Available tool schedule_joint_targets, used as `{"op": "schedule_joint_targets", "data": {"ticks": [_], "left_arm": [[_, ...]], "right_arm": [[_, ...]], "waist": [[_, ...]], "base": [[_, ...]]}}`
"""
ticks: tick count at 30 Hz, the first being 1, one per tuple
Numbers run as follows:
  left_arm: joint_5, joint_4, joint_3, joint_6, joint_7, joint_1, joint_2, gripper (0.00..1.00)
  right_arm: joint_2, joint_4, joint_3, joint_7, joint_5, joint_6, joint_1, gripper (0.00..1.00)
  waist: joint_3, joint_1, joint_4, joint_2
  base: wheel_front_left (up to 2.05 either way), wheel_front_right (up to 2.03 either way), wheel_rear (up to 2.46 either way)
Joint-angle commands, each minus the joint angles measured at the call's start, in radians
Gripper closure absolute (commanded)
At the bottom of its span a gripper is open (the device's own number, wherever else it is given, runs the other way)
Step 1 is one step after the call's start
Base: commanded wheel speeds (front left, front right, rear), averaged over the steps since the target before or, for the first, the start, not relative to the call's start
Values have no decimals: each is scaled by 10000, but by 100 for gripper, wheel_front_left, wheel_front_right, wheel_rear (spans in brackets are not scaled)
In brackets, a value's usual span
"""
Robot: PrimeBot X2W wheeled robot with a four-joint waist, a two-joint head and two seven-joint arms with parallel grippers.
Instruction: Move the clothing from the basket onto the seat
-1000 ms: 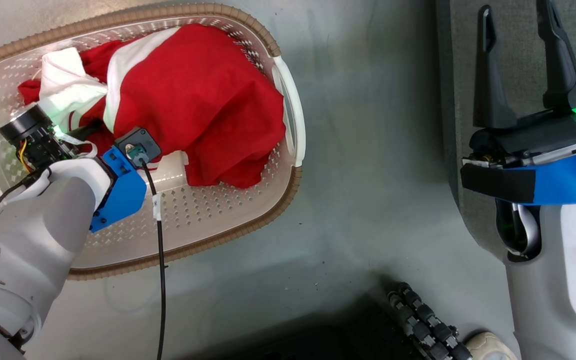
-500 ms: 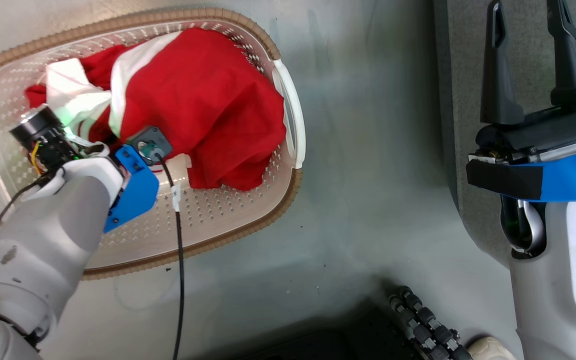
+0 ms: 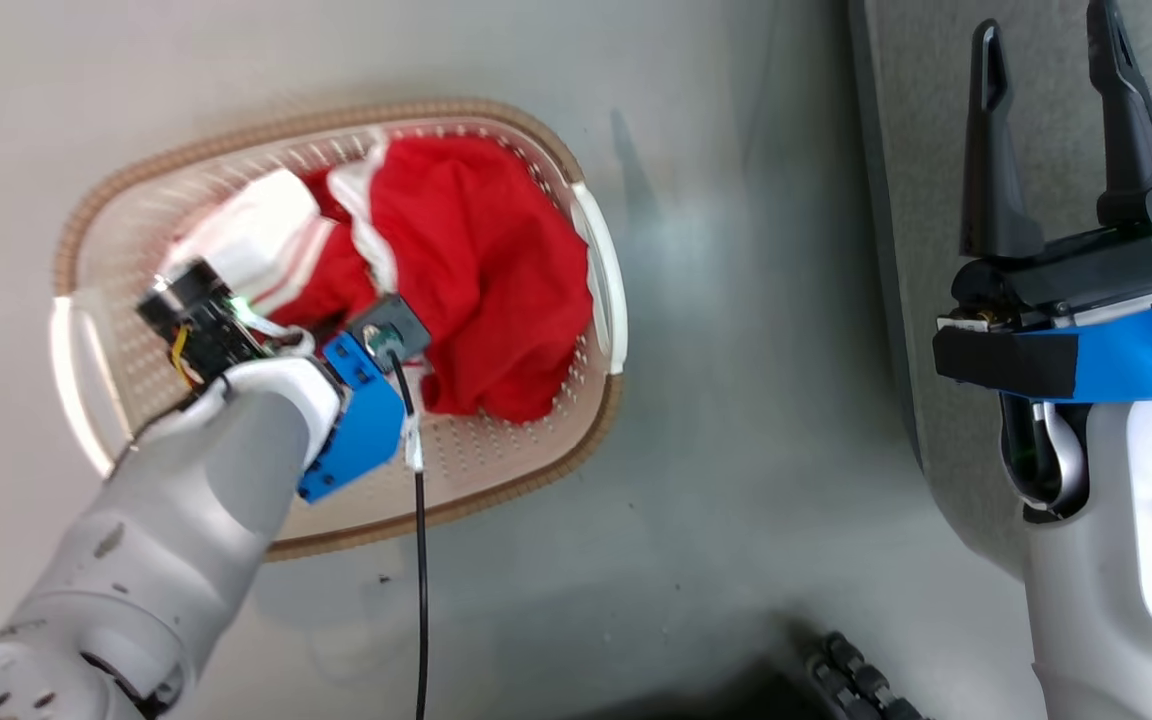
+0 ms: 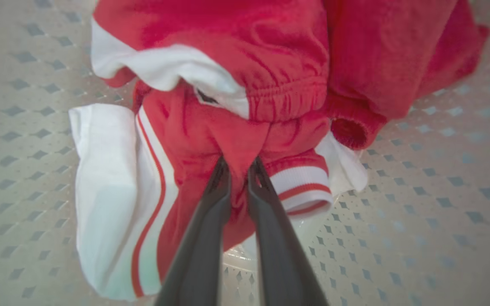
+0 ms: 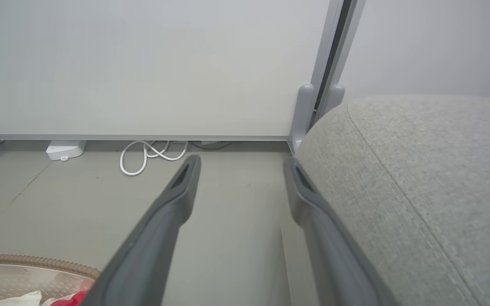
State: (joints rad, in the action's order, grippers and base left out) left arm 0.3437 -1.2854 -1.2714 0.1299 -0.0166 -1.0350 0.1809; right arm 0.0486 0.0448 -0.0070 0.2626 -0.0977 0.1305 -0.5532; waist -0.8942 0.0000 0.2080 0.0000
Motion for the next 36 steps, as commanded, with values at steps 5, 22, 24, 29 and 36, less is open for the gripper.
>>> {"op": "schedule_joint_targets", "data": {"ticks": [5, 22, 24, 29, 36], "left_arm": [[401, 160, 106, 11, -912, 453, -174, 100], [2006, 917, 1032, 11, -2481, 1438, -942, 100], [2147, 1250, 1223, 11, -2501, 1444, -919, 100], [2090, 2426, 1763, -45, -2497, 1727, -694, 100], [1882, 3935, 2601, -231, -2500, 2244, -520, 100]], "right_arm": [[34, 168, -85, 35, 181, 3, 290, 0], [34, 732, -365, 35, 619, 3, 1477, 0], [35, 785, -401, 35, 637, 3, 1638, 0], [34, 958, -469, 35, 668, 3, 2026, 0], [34, 1201, -455, 35, 611, 3, 2628, 0]], "waist": [[1125, 0, -491, 0], [4146, 0, -1535, 0], [4450, 0, -1623, 0], [5227, 0, -1792, 0], [6229, 0, -1922, 0]], "base": [[0, 0, 0], [0, 0, 0], [0, 0, 0], [0, 0, 0], [0, 0, 0]]}}
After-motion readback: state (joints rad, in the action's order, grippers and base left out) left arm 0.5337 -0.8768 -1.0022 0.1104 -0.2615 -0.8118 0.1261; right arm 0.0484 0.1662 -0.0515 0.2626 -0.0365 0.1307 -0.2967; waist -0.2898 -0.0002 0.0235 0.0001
